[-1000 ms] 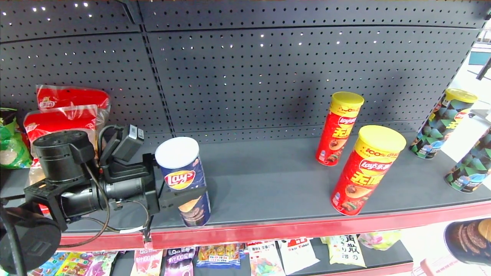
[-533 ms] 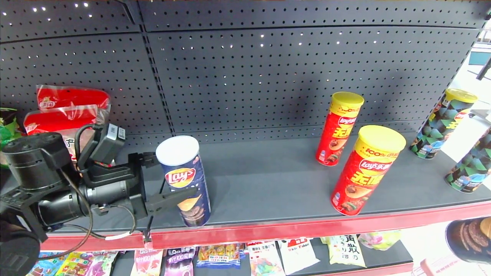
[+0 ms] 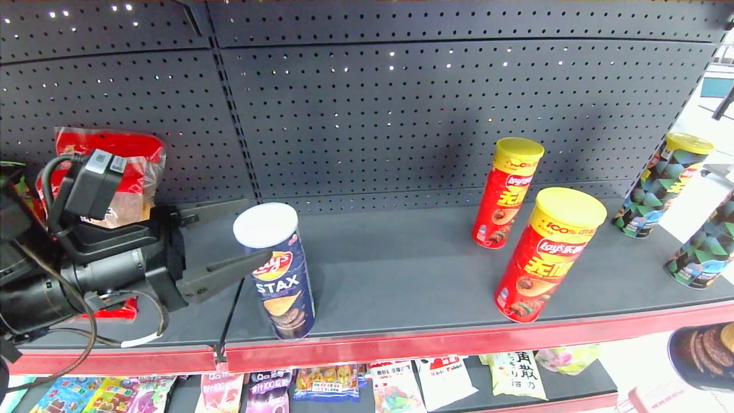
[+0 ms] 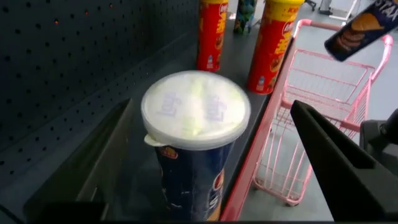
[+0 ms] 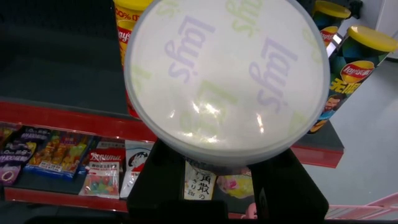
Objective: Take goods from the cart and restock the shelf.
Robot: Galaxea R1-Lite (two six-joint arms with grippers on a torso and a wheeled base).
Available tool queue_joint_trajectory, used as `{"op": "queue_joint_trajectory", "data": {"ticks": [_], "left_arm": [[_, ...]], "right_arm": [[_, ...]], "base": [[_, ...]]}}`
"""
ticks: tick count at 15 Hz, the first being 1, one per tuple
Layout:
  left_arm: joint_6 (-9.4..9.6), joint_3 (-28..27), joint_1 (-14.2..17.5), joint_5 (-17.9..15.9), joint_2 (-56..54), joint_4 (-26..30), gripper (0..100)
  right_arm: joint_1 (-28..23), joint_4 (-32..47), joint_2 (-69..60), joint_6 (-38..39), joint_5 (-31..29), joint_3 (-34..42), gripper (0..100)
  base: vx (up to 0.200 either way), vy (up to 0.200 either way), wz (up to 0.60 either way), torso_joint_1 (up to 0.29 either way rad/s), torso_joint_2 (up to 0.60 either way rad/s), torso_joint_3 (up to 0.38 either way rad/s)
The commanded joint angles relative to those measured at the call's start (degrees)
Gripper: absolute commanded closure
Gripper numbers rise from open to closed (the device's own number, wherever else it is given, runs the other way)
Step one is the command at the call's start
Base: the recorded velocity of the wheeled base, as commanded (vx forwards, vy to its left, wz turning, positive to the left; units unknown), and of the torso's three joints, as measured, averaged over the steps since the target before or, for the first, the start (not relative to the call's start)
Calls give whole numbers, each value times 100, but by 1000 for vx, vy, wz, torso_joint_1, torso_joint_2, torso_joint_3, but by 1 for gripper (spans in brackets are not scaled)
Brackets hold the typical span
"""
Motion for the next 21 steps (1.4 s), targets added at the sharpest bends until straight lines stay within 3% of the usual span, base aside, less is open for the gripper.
{"op": "queue_joint_trajectory", "data": {"ticks": [1,3,4,5,6,7,9,11,12,14,19,21], "left_arm": [[-83,-145,15,140,-177,9,0],[-83,-400,15,878,-115,18,0],[-74,-602,15,1740,-1,-26,0],[-65,-610,15,1863,-18,-17,0],[-30,-610,-2,2865,-229,71,0],[-21,-575,-20,3410,-405,299,0],[14,-487,-2,3981,-880,1011,0],[234,-496,-2,4236,-1750,2391,0],[278,-540,-2,4288,-2655,3912,0],[295,-531,-2,4297,-3587,5327,0],[357,93,7,4719,-5213,6390,0],[585,435,7,4737,-5934,6751,0]], "right_arm": [[2,8,15,-11,0,-44,100],[2,8,24,-11,0,-53,100],[2,8,51,-11,9,-71,100],[2,8,59,-11,9,-79,100],[2,8,103,-19,18,-141,100],[2,8,182,-19,36,-203,100],[11,8,385,-19,62,-387,100],[20,25,596,-19,71,-607,100],[20,25,736,-19,62,-712,100],[11,34,850,-28,9,-774,100],[2,25,824,-450,36,-580,100],[-15,43,903,-213,18,-510,100]], "base": [[0,0,0,0,0,0],[0,0,0,0,0,0],[0,0,0,0,0,0],[0,0,0,0,0,0],[0,0,0,0,0,0],[0,0,0,0,0,0],[0,0,0,0,0,0],[0,0,0,0,0,0],[0,0,0,0,0,0],[0,0,0,0,0,0],[0,0,0,0,0,0],[0,0,0,0,0,0]]}}
